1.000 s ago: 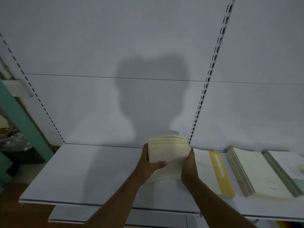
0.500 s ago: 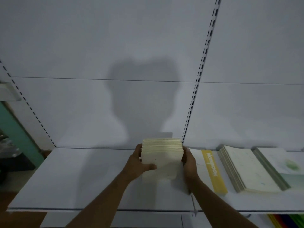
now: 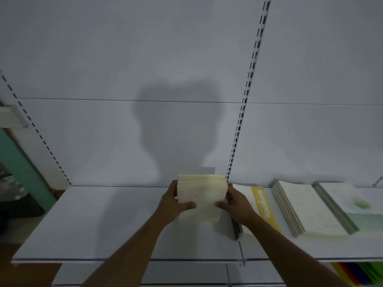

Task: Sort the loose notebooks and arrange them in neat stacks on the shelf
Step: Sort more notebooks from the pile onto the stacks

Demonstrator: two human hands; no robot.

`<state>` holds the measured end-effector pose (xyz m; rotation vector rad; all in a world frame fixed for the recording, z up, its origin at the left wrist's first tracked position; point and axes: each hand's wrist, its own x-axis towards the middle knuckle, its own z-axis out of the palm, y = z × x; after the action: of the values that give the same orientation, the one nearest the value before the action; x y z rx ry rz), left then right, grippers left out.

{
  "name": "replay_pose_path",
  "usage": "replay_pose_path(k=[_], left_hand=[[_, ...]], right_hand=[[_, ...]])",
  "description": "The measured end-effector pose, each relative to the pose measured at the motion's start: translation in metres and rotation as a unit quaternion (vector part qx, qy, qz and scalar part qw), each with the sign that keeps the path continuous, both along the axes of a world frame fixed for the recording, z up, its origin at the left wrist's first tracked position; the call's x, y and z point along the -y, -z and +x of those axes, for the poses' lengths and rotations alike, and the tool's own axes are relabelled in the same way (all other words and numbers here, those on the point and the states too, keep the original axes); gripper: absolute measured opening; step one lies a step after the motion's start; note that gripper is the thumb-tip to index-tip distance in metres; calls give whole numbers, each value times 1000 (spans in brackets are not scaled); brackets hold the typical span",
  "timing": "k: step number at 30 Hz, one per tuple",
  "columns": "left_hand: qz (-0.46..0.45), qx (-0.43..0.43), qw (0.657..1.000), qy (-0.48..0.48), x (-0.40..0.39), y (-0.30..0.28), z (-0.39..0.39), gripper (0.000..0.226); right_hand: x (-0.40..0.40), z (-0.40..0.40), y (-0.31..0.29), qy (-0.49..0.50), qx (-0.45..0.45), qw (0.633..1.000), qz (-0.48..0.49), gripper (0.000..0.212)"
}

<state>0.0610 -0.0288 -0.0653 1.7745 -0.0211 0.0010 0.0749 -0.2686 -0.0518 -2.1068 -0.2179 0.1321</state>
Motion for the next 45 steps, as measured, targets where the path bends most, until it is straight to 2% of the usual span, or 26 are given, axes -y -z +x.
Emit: replay_pose_path(k=[6, 10, 13, 16, 19, 23, 31, 36, 42, 45], left_hand=[[29, -65, 995, 71, -21, 4, -9, 89], [2, -75, 996, 57, -25, 2, -13, 74], [10, -77, 995, 66, -26, -4, -11, 61], [0, -119, 990, 71, -29, -9, -9, 46], [-55, -163, 984, 48, -29, -8, -8, 43], [-102, -217, 971, -9, -26, 0, -7, 38], [-86, -326, 935, -107, -14, 28, 5, 61], [-50, -302, 940, -148, -10, 36, 16, 51], [-1, -287, 948, -134, -12, 37, 21, 49], [-6, -288, 949, -127, -12, 37, 21, 49]], right_hand=[[0, -2, 1, 9, 2, 1000, -16, 47], [-1, -3, -2, 21, -18, 1000, 15, 44], [0, 0, -8, 27, -47, 998, 40, 32], [-2, 3, -12, 34, -68, 996, 43, 16], [-11, 10, -8, 52, -92, 992, 65, 9], [-29, 22, 3, 93, -147, 982, 79, 29], [-52, 39, 35, 157, -235, 959, 26, 39], [-49, 46, 47, 167, -271, 948, 19, 43], [-48, 52, 53, 173, -261, 950, 0, 42], [-49, 53, 55, 177, -255, 951, -10, 43]])
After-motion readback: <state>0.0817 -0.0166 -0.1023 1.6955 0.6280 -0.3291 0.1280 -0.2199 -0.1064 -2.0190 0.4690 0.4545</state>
